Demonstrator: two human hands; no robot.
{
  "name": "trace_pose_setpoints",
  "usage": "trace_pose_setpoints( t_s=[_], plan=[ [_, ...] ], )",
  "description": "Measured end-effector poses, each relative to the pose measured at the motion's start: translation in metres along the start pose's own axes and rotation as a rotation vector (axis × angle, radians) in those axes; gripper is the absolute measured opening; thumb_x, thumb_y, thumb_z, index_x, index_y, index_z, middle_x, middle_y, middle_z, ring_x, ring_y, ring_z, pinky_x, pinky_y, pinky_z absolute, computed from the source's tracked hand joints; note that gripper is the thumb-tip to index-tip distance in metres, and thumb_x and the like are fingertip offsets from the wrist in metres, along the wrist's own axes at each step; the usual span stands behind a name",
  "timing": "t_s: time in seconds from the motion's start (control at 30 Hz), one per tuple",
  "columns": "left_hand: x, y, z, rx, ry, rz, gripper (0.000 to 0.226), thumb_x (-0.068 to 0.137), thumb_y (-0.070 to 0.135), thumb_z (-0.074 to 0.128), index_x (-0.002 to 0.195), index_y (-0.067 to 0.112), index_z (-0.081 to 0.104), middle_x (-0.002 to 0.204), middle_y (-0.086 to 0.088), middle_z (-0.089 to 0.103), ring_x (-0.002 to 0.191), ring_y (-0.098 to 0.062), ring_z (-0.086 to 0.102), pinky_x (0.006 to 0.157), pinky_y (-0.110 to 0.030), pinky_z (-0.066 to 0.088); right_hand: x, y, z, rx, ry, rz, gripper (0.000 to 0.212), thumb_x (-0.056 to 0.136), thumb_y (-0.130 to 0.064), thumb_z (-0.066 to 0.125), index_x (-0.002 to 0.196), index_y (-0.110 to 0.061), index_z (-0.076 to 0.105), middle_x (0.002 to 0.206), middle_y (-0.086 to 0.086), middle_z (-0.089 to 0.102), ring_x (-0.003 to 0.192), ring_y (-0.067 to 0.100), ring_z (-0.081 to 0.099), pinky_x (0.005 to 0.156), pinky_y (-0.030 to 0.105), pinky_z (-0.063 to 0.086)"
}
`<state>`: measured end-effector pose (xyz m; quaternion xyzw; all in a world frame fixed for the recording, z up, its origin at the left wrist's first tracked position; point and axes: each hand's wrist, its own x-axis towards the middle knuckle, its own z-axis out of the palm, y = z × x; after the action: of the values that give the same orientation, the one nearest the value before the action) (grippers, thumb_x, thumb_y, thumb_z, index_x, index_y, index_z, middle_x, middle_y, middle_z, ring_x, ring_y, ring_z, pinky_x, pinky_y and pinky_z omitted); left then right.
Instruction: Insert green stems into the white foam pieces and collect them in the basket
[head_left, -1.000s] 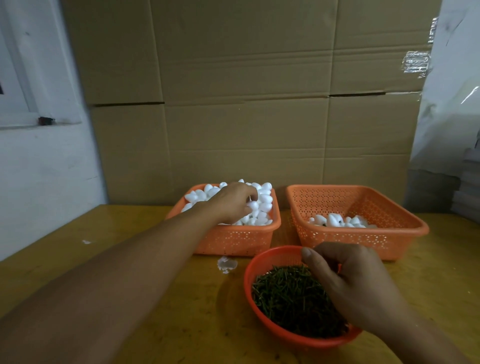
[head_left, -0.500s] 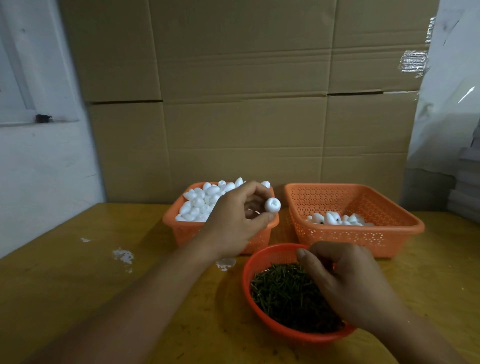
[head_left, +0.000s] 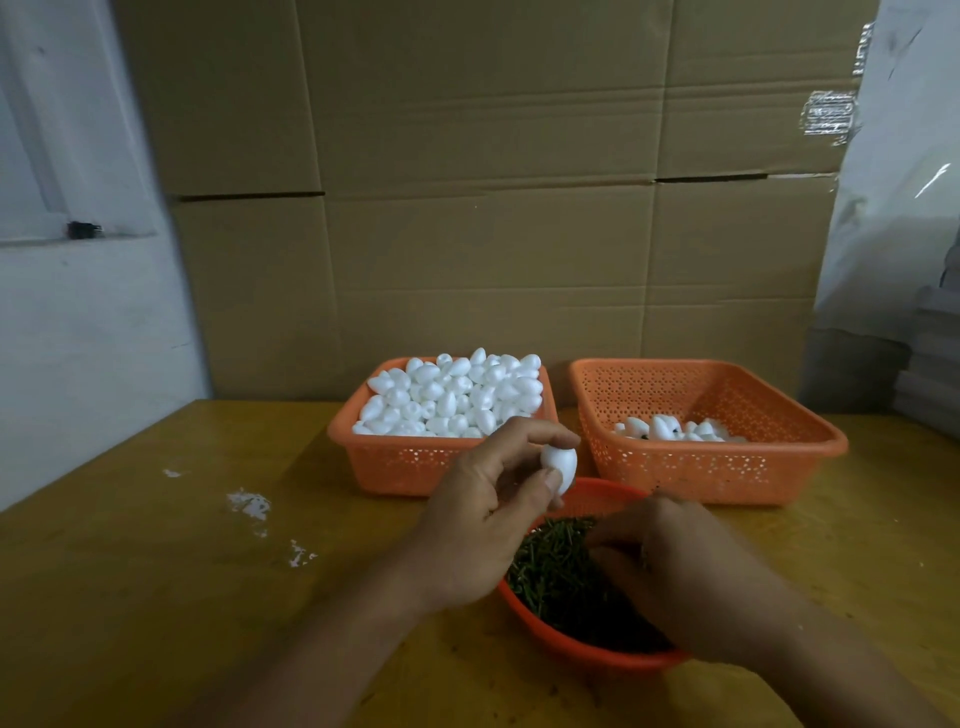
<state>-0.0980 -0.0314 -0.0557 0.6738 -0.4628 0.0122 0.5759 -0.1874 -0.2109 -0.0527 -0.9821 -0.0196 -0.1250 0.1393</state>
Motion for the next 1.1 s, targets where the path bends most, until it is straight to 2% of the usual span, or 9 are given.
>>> trace_pose_setpoints(
  t_s=[0.13, 0.2, 0.3, 0.4, 0.57, 0.7, 0.77, 0.97, 1.1],
  plan=[
    [-0.003, -0.003, 0.003, -0.061, -0.023, -0.034, 0.041, 0.088, 0.005, 0.07, 0.121, 0.027, 0.06, 0.101, -0.013, 0.068, 0.098, -0.028, 0.066, 0.088, -0.04, 0.055, 0.001, -0.006, -0.001, -0.135, -0.135, 0.078, 0.03, 0.089, -0.057, 0.058, 0.093, -0.029, 0.065, 0.085, -0.009, 0.065, 0.082, 0.012, 0.062, 0.077, 0.039, 0.056],
    [-0.003, -0.004, 0.004, -0.076, -0.014, -0.038, 0.038, 0.089, 0.005, 0.07, 0.12, 0.025, 0.059, 0.095, -0.011, 0.069, 0.088, -0.026, 0.066, 0.085, -0.039, 0.055, 0.003, -0.007, 0.0, -0.158, -0.201, 0.112, 0.031, 0.087, -0.058, 0.061, 0.093, -0.028, 0.065, 0.087, -0.009, 0.064, 0.085, 0.013, 0.063, 0.078, 0.037, 0.056],
    [-0.003, -0.004, 0.006, -0.122, 0.003, -0.056, 0.029, 0.092, 0.015, 0.068, 0.118, 0.024, 0.058, 0.089, -0.008, 0.07, 0.077, -0.016, 0.064, 0.078, -0.032, 0.055, 0.006, -0.009, 0.003, -0.175, -0.237, 0.138, 0.027, 0.087, -0.051, 0.063, 0.09, -0.025, 0.068, 0.083, -0.009, 0.064, 0.082, 0.012, 0.063, 0.075, 0.034, 0.057],
    [-0.001, -0.005, 0.007, -0.168, 0.06, -0.1, 0.021, 0.091, 0.026, 0.065, 0.112, 0.022, 0.065, 0.091, -0.006, 0.069, 0.079, -0.017, 0.064, 0.073, -0.028, 0.054, 0.008, -0.011, 0.006, -0.176, -0.222, 0.158, 0.02, 0.089, -0.042, 0.064, 0.091, -0.024, 0.072, 0.085, -0.009, 0.067, 0.081, 0.011, 0.065, 0.073, 0.033, 0.059],
    [0.0, -0.006, 0.009, -0.31, 0.147, -0.217, 0.019, 0.089, 0.033, 0.062, 0.095, 0.019, 0.075, 0.078, -0.004, 0.063, 0.074, -0.016, 0.059, 0.069, -0.03, 0.05, 0.009, -0.012, 0.007, -0.128, -0.225, 0.156, 0.014, 0.09, -0.032, 0.063, 0.098, -0.029, 0.073, 0.096, -0.008, 0.07, 0.088, 0.013, 0.066, 0.079, 0.036, 0.059],
    [0.001, -0.002, 0.008, -0.519, 0.173, -0.272, 0.021, 0.101, 0.016, 0.053, 0.117, 0.014, 0.066, 0.086, -0.012, 0.066, 0.071, -0.018, 0.059, 0.062, -0.029, 0.05, 0.008, -0.012, 0.006, -0.112, -0.212, 0.142, 0.015, 0.09, -0.025, 0.058, 0.094, -0.026, 0.072, 0.093, -0.006, 0.07, 0.086, 0.014, 0.066, 0.079, 0.038, 0.058],
    [0.001, 0.001, 0.007, -0.585, 0.168, -0.294, 0.025, 0.101, 0.014, 0.049, 0.123, 0.013, 0.063, 0.086, -0.016, 0.067, 0.069, -0.019, 0.06, 0.061, -0.029, 0.05, 0.008, -0.011, 0.007, -0.114, -0.198, 0.127, 0.017, 0.092, -0.022, 0.053, 0.091, -0.022, 0.07, 0.091, -0.005, 0.069, 0.084, 0.014, 0.064, 0.079, 0.038, 0.056],
    [0.002, 0.005, 0.004, -0.739, 0.162, -0.394, 0.026, 0.095, 0.023, 0.053, 0.113, 0.006, 0.06, 0.085, -0.017, 0.068, 0.065, -0.018, 0.061, 0.057, -0.027, 0.049, 0.006, -0.01, 0.004, -0.075, -0.079, 0.082, 0.021, 0.1, -0.025, 0.047, 0.091, -0.022, 0.066, 0.096, -0.003, 0.064, 0.089, 0.015, 0.059, 0.083, 0.035, 0.047],
    [0.003, 0.005, 0.002, -0.79, 0.165, -0.451, 0.025, 0.09, 0.031, 0.059, 0.1, 0.009, 0.062, 0.082, -0.014, 0.069, 0.064, -0.017, 0.062, 0.055, -0.026, 0.05, 0.001, -0.011, -0.002, 0.005, -0.002, 0.07, 0.022, 0.103, -0.028, 0.044, 0.096, -0.022, 0.064, 0.093, -0.002, 0.065, 0.085, 0.017, 0.06, 0.081, 0.04, 0.048]
  ],
)
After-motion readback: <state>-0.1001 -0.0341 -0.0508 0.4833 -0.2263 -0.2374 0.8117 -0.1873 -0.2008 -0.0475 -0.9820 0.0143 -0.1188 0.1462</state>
